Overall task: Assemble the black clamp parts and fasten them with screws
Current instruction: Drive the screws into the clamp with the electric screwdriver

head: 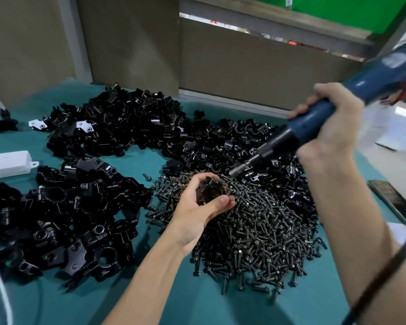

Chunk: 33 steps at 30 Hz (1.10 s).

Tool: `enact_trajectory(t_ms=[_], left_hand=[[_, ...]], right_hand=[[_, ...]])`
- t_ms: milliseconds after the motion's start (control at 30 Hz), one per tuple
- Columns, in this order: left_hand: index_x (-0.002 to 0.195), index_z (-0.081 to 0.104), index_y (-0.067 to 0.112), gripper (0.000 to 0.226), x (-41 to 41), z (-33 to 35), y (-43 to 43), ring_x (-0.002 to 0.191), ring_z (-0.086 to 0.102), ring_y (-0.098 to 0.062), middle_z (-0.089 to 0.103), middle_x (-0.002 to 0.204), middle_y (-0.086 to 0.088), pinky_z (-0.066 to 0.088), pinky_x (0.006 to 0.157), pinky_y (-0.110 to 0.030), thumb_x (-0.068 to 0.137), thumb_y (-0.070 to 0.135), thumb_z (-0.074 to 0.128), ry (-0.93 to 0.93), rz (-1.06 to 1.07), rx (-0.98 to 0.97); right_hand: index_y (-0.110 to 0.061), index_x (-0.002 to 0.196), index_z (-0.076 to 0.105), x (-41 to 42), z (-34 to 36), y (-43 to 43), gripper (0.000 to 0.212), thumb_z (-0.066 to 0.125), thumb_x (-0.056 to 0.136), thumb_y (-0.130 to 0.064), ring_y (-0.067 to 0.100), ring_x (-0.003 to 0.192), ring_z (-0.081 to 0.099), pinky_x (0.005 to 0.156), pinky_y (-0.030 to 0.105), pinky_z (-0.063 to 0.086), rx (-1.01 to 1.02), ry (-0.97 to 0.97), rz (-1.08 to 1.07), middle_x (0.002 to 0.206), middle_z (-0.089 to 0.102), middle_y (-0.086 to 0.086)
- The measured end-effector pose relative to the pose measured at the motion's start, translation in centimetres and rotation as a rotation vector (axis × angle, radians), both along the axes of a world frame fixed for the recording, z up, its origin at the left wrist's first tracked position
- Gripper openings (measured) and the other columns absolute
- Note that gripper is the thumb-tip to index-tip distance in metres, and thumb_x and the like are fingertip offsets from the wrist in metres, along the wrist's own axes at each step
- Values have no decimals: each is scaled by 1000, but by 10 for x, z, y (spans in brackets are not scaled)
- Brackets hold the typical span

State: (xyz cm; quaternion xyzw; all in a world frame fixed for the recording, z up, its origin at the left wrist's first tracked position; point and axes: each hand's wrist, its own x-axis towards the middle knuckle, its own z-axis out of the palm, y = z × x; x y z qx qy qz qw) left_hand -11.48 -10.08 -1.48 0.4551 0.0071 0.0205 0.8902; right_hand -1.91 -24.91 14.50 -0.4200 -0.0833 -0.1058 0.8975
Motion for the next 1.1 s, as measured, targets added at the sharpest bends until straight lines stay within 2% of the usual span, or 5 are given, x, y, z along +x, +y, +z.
enact_trajectory(t_ms=[67,233,367,633,1100], left_hand=[[107,67,22,42,0,0,0,95,73,-29,74,92,-14,58,86,-30,69,5,76,5,-12,-18],[114,61,18,49,0,-3,0,96,73,-31,75,96,-17,58,87,-31,70,2,76,-5,-46,-4],[118,57,16,52,0,-4,2,97,73,-30,75,97,-16,58,93,-35,71,3,76,-16,-68,1],[125,52,13,57,1,-4,3,98,72,-28,75,92,-5,53,102,-42,75,4,76,-21,-131,-1],[118,55,13,52,0,-3,-1,87,74,-25,74,85,-6,59,85,-31,71,2,73,-22,-139,5]], right_hand=[[-7,98,45,-5,7,22,27,61,78,1,15,50,45,50,25,44,-80,34,6,63,48,3],[-5,98,44,1,3,30,27,61,79,3,17,47,46,49,28,45,-160,45,-8,63,49,5],[-8,85,47,0,-1,34,19,60,80,4,17,46,45,49,28,45,-173,54,10,61,49,5],[-12,76,46,1,-3,33,19,58,81,2,16,46,43,49,27,44,-127,74,31,60,46,4],[-12,75,44,-2,-2,35,19,57,80,1,17,45,42,48,27,42,-185,50,31,59,45,5]])
